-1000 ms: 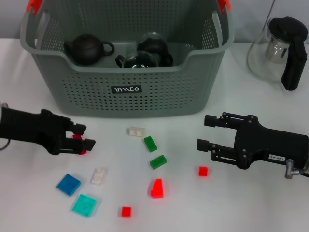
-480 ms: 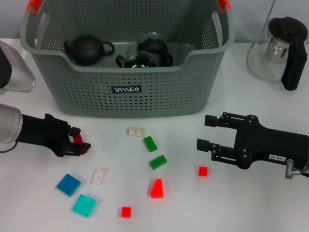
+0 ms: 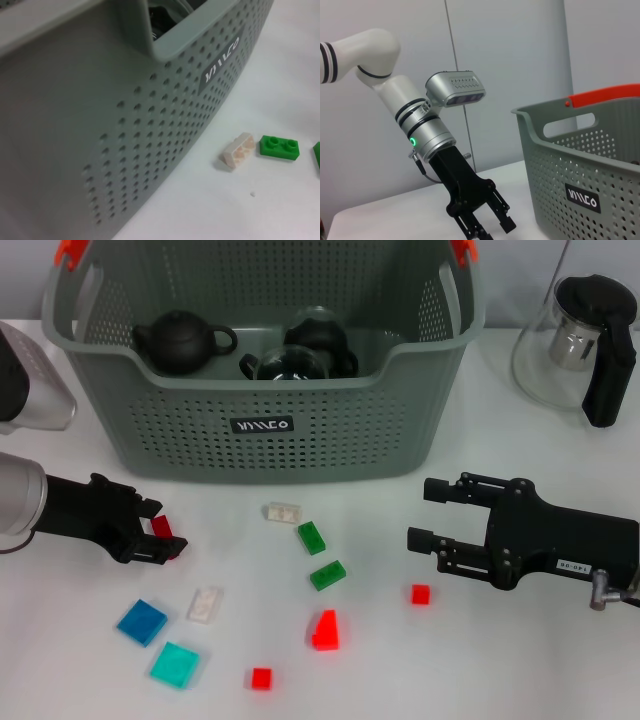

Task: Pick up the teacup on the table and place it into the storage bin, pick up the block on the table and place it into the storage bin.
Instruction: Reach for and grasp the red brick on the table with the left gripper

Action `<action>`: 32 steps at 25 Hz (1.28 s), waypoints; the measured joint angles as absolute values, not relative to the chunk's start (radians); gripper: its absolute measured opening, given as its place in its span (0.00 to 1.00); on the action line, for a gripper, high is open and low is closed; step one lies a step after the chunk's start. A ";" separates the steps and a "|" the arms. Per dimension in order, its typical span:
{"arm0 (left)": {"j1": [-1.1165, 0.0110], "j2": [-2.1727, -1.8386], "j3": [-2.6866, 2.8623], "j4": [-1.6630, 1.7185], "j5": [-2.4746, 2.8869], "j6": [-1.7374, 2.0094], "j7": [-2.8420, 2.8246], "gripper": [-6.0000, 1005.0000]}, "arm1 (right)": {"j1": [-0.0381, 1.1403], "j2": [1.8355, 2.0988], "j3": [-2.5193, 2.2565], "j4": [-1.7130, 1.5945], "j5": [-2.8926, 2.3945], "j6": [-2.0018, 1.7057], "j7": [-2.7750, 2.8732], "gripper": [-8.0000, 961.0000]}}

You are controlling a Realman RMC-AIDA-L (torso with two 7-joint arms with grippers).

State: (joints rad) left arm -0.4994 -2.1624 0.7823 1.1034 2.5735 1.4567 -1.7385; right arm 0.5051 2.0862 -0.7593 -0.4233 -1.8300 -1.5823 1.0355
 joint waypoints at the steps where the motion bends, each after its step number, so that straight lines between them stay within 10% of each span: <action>1: -0.500 -2.162 0.782 1.103 2.575 1.457 -1.741 0.56 | 0.506 2.086 -0.759 -0.423 -1.830 -1.582 1.035 0.71; 11: -0.494 -2.168 0.849 1.096 2.596 1.381 -1.726 0.81 | 0.506 2.086 -0.759 -0.423 -1.830 -1.576 1.035 0.71; 32: -0.504 -2.169 0.883 1.048 2.620 1.323 -1.731 0.82 | 0.503 2.086 -0.759 -0.423 -1.830 -1.577 1.035 0.71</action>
